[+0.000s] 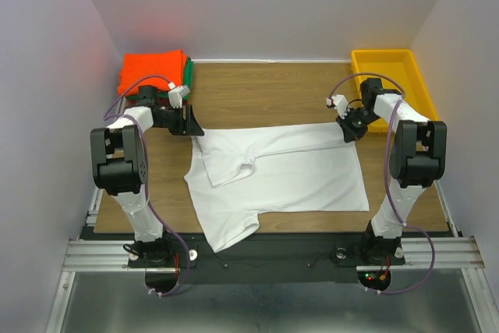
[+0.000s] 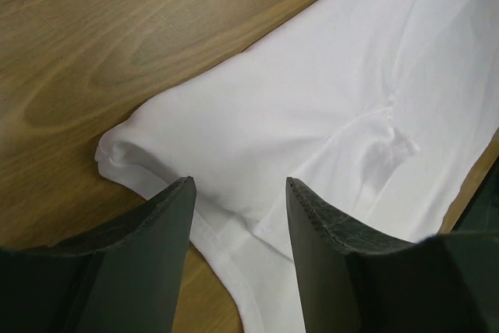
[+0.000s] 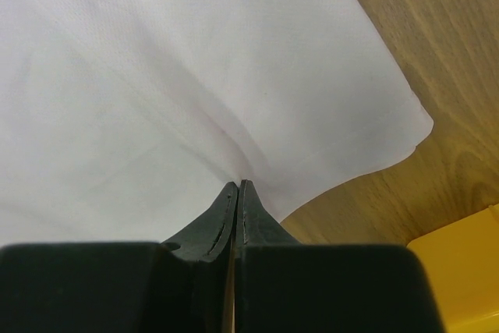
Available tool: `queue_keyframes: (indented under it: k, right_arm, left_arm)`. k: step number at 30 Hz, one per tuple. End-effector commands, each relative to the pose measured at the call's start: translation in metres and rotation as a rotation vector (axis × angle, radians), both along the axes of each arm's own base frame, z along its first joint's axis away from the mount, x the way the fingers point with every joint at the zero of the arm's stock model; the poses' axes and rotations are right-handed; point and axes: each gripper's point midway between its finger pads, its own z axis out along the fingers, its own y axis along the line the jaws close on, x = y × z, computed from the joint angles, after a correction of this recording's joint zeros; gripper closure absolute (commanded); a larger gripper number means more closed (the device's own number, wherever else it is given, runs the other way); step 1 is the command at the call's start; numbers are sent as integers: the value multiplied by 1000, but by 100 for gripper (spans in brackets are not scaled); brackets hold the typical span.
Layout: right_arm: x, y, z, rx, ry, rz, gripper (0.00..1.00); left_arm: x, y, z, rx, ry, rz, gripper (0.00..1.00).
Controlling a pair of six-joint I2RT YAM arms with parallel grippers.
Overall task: Fold and stack the t-shirts
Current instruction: Fold the tshirt
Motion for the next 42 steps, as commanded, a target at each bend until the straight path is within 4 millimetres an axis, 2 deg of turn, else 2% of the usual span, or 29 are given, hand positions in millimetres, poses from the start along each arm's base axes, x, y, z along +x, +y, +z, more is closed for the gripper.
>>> queue_keyframes:
  k: [1,8,13,17,21,25,30,34,37,40,42]
  right_arm:
    - [5,3,16,7,-43,5,99]
    - [5,3,15,5,-41,5,99]
    - [6,2,18,2,-50,7,99]
    - [3,3,21,1,-58,17,99]
    - [-6,-1,22,-24,-64,42,99]
    - [-13,-2,24,-32,-69,54,99]
    - [-22,1,16,-17,-42,60,99]
    - [-27,14,7,21,-10,69,97]
    - [-25,29,7,69,8,54,95]
    - [-23,32,7,73,10,48,94]
    - [-22,30,5,63,15,44,94]
  left_arm:
    - [10,-3,-2,-73,12,42,39]
    - [20,1,-25,-73,55,87,37]
    - [22,6,-27,-83,63,112,37]
    - [26,20,-38,-67,87,171,36]
    - [28,45,-49,-52,123,270,36]
    - [28,55,-54,-32,134,305,36]
    - [29,56,-52,-33,128,306,36]
    - [29,52,-45,-51,113,286,36]
    - [32,50,-28,-69,69,260,36]
    - [32,50,-9,-57,5,235,36]
    - [28,49,12,-39,-46,209,37]
